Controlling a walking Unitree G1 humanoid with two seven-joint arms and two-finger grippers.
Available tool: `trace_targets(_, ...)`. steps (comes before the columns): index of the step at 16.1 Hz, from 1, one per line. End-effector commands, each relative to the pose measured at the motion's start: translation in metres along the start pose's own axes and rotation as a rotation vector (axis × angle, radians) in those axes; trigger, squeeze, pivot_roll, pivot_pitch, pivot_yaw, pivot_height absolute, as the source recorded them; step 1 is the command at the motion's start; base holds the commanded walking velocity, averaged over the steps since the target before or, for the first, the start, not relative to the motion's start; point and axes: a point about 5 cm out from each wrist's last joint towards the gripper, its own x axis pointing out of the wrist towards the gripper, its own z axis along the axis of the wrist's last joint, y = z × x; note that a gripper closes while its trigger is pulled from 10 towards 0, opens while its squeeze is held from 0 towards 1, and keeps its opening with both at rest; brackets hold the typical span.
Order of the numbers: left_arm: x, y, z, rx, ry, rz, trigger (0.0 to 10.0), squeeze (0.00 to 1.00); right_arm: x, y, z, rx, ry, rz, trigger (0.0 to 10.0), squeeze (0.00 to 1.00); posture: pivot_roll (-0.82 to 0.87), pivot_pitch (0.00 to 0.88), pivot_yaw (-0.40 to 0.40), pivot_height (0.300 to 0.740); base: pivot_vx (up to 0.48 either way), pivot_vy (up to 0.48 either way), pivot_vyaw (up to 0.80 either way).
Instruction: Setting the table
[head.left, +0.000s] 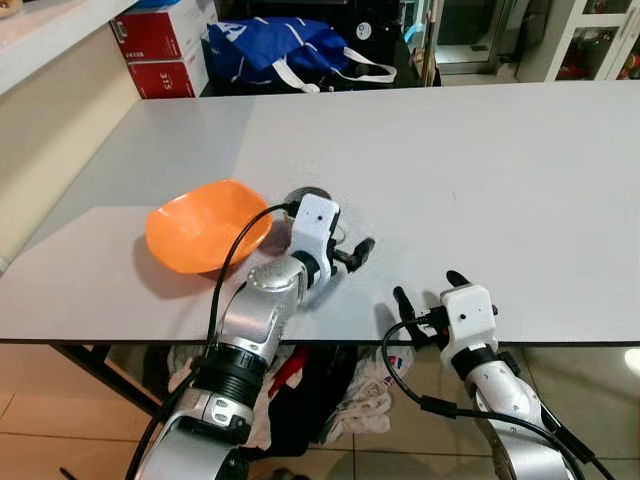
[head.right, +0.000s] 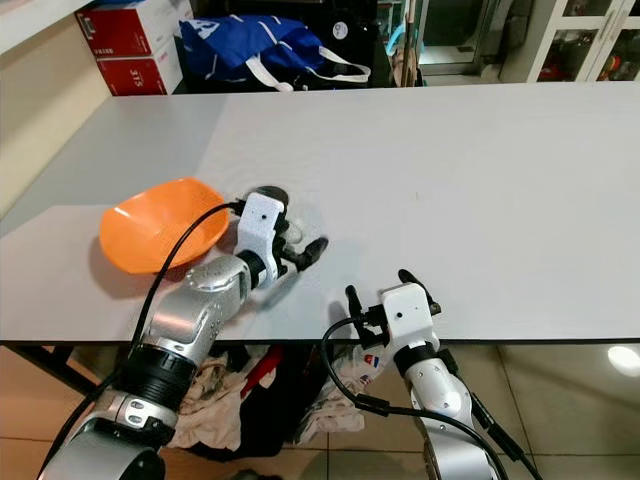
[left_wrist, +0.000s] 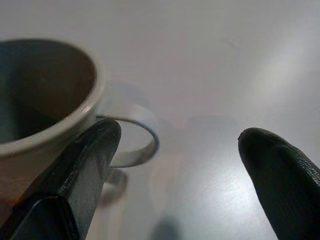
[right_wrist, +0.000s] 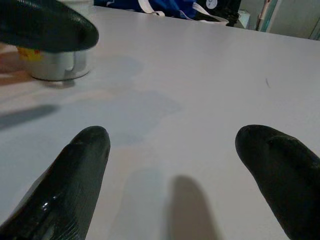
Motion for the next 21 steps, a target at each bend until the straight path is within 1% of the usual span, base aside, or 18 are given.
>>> trace_targets(1,-0.002,0.001,0.001,0.017,0.007,0.012,10.0,0.93,0.001,0.001,0.001,-0.004,-0.008,0.008,10.0,0.00,-0.15,0.000,0.104,0.736,0.000,0.000,0.00)
trace_targets(2,-0.002,0.002,-0.003,0.009,0.022,0.015,10.0,1.00,0.001,0.001,0.001,-0.005,-0.007,0.007,10.0,0.00,-0.15,0.000,0.105,0.736,0.000,0.000,0.00)
trace_targets(5,-0.003,0.003,-0.007,-0.001,0.034,0.025,10.0,1.00,0.000,0.000,0.001,-0.008,-0.007,0.007,10.0,0.00,-0.15,0.000,0.103,0.736,0.000,0.000,0.00)
trace_targets(9,-0.008,0.000,0.002,-0.001,0.005,0.019,10.0,1.00,0.000,0.000,0.001,-0.009,-0.004,0.008,10.0,0.00,-0.15,0.000,0.100,0.736,0.000,0.000,0.00)
trace_targets(11,-0.010,0.002,0.000,0.002,0.007,0.026,10.0,1.00,0.000,0.000,0.000,-0.009,-0.003,0.009,10.0,0.00,-0.15,0.000,0.100,0.736,0.000,0.000,0.00)
trace_targets(16,-0.019,0.002,0.003,0.002,0.010,0.043,10.0,1.00,-0.001,0.001,-0.001,-0.009,0.001,0.010,10.0,0.00,-0.14,0.000,0.101,0.736,0.000,0.000,0.00)
trace_targets(17,-0.021,0.002,0.001,-0.005,0.019,0.044,10.0,0.31,-0.001,0.001,-0.001,-0.008,0.001,0.011,10.0,0.00,-0.14,0.000,0.100,0.736,0.000,0.000,0.00)
trace_targets(18,-0.023,0.004,-0.004,-0.020,0.040,0.067,10.0,0.00,-0.001,0.001,-0.001,-0.008,0.001,0.013,10.0,0.00,-0.14,0.000,0.099,0.736,0.000,0.000,0.00)
trace_targets(21,-0.030,0.012,-0.016,-0.025,0.051,0.100,10.0,0.00,0.000,0.000,0.000,-0.010,0.001,0.015,10.0,0.00,-0.14,0.000,0.089,0.736,0.000,0.000,0.00)
